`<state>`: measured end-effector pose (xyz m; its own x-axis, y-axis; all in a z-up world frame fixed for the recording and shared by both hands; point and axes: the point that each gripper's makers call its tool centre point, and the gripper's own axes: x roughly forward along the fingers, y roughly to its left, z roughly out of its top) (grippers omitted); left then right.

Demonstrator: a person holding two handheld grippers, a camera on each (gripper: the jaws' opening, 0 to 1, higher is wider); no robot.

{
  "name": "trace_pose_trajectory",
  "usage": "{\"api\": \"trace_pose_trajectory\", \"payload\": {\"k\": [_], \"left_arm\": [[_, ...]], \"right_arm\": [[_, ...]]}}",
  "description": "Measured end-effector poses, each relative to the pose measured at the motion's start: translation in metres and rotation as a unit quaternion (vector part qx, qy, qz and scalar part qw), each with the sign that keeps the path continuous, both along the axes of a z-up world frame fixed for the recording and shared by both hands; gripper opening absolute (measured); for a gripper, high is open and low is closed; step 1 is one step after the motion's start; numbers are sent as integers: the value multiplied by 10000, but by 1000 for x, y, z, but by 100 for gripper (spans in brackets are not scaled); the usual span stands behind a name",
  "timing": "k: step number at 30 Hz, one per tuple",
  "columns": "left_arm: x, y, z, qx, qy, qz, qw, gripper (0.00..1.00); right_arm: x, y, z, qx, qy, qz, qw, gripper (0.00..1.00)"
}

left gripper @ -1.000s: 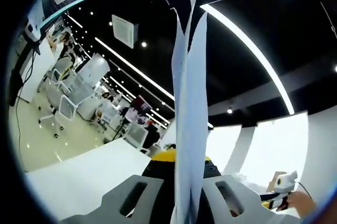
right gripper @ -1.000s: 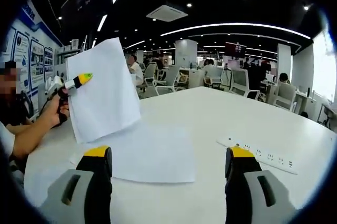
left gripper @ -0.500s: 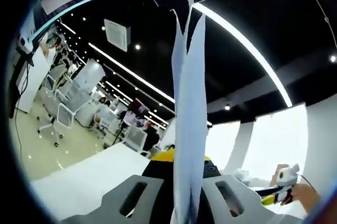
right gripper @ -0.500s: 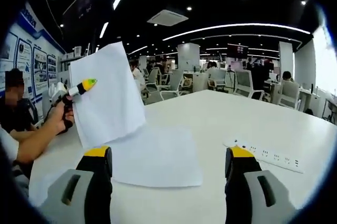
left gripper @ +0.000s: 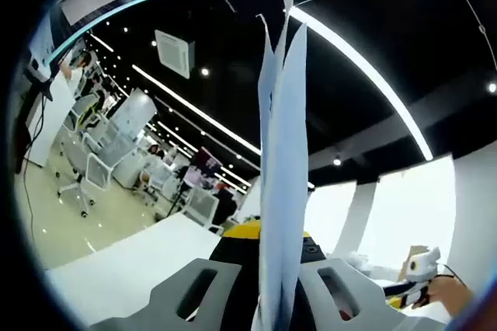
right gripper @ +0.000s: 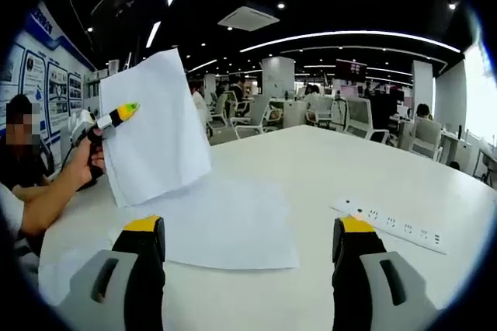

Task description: Organize the stack of printing papers by aligning and flattening the scattered papers on the table

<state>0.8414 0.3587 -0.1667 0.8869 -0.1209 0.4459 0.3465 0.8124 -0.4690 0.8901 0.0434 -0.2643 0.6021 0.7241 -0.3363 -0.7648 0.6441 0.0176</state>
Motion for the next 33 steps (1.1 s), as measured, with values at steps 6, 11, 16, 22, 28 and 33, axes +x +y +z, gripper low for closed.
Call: {"api": "trace_pose_trajectory", "payload": {"k": [6,11,16,22,28,33], "left_arm": [[1,8,-3,-251,56,0,9997,6],[-1,5,-1,-211,7,3,9998,6],[0,4,-2,-220,24,-17,9998,6],[0,3,-2,-222,27,-21,9997,6],[1,4,-3,-222,47,-9,9997,6],[0,2,-3,-208,45,-10,9998,6]], "right_arm": [[8,-10,-17,-281,97,-195,9994,84],[8,-10,-16,-200,145,-223,9994,85],[11,-12,-20,-295,139,-275,9991,85],[15,-11,-32,-339,237,-332,9986,85],[16,-10,-36,-340,303,-325,9984,85],[19,-11,-41,-324,341,-386,9981,85]]}}
